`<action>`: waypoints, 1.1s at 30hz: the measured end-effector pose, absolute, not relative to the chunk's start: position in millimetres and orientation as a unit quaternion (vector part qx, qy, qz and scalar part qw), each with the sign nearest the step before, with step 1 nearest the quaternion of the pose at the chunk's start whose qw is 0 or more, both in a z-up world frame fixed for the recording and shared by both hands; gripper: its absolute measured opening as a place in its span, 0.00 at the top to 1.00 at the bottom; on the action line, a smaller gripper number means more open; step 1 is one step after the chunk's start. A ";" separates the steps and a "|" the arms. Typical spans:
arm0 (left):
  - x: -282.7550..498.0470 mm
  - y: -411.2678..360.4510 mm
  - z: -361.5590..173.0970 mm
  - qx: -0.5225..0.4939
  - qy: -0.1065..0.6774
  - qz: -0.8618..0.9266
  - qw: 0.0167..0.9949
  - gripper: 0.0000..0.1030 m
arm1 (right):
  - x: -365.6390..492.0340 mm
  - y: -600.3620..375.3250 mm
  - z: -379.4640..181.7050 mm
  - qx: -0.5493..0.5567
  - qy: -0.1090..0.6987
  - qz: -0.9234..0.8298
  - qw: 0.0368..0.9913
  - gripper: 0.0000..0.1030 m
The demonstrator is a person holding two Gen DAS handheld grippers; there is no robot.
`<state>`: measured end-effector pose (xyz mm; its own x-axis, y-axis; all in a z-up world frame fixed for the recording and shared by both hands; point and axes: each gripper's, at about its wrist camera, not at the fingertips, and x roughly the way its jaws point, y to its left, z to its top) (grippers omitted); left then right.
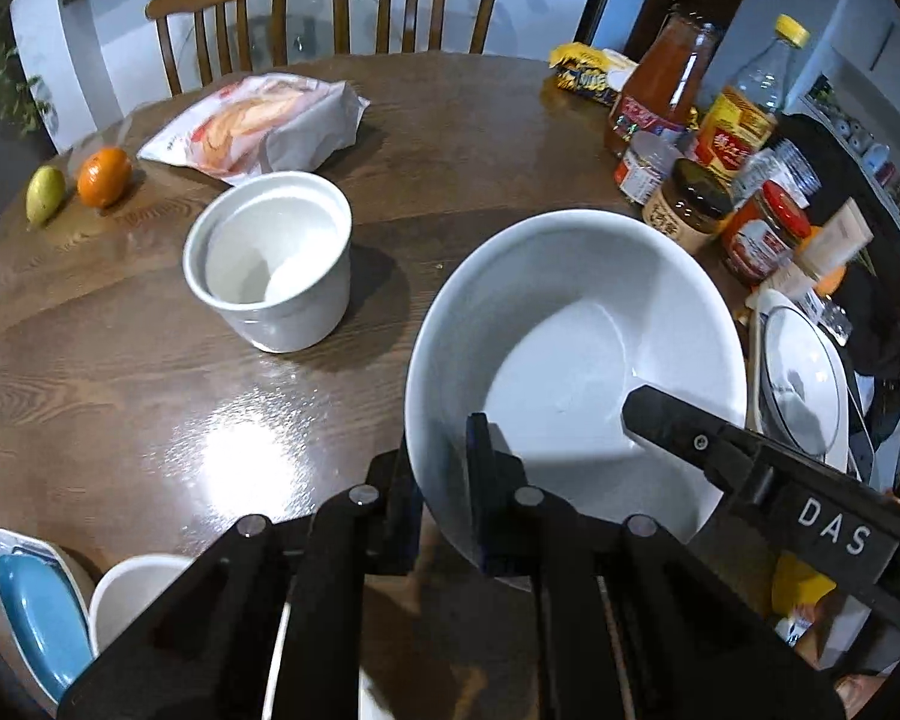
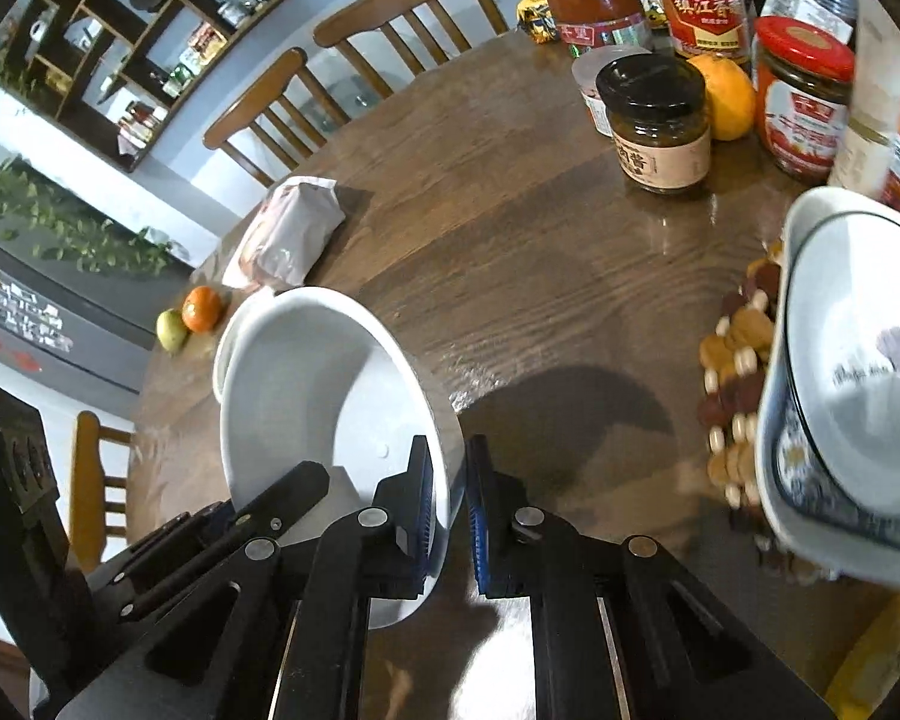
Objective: Organize plates and bowls
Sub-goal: 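Lift the smaller white bowl and carry it over the large bowl, then lower the smaller bowl into the large bowl and open both tools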
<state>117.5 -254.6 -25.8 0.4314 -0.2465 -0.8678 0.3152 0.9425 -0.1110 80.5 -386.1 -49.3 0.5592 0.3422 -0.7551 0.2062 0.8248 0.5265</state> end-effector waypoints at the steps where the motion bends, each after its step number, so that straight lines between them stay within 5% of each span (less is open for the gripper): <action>1: 112.3 -251.4 -21.4 0.036 0.501 -0.168 0.848 0.89 | 76.9 -385.1 -47.3 0.295 0.466 0.042 0.833 0.88; 13: 67.8 -188.8 8.2 0.039 0.465 -0.148 0.872 0.87 | 43.9 -333.9 -17.5 0.286 0.457 0.111 0.835 0.87; 33: 31.7 -100.6 -20.4 0.021 0.530 -0.092 0.843 0.85 | 38.6 -237.6 -48.9 0.235 0.531 0.175 0.795 0.87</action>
<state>31.7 -100.6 -20.4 0.4209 -0.1332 -0.8973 0.1784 0.9820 -0.0621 38.6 -237.6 -48.9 0.3740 0.5284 -0.7622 -0.0284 0.8279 0.5601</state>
